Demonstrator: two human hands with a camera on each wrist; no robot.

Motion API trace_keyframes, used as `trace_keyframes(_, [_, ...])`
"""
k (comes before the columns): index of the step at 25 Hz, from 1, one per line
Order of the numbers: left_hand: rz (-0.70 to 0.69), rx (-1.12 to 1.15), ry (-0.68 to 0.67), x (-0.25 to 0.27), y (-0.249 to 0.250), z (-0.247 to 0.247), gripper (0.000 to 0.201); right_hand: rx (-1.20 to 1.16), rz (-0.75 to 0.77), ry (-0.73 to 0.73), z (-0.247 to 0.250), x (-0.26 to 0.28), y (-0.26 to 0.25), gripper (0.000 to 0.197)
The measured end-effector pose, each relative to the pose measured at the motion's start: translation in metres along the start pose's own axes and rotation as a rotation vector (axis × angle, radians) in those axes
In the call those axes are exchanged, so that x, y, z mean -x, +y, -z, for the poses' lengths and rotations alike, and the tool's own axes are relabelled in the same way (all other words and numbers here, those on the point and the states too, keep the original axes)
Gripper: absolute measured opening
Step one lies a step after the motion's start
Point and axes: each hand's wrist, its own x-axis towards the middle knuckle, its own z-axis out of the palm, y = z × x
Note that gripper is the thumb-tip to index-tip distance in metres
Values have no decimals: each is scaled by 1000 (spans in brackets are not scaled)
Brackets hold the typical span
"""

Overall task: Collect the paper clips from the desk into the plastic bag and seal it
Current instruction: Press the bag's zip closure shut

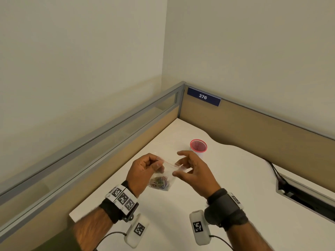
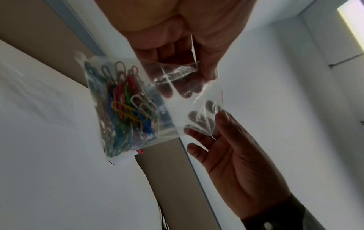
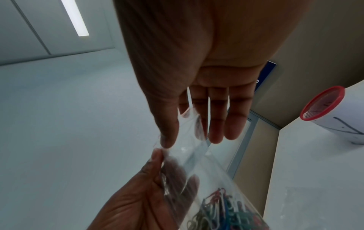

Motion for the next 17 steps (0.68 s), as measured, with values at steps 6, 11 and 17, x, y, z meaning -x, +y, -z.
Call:
trace_keyframes(6, [-40, -21, -103, -22, 6, 12, 12, 127, -12, 106, -12, -16, -13, 7])
trace_keyframes(11, [-9, -20, -72, -34, 6, 25, 12, 166, -35, 126, -20, -24, -16, 9])
trace_keyframes(17, [-24, -163, -93, -41, 7, 31, 7, 200, -35, 132, -17, -33, -17, 10])
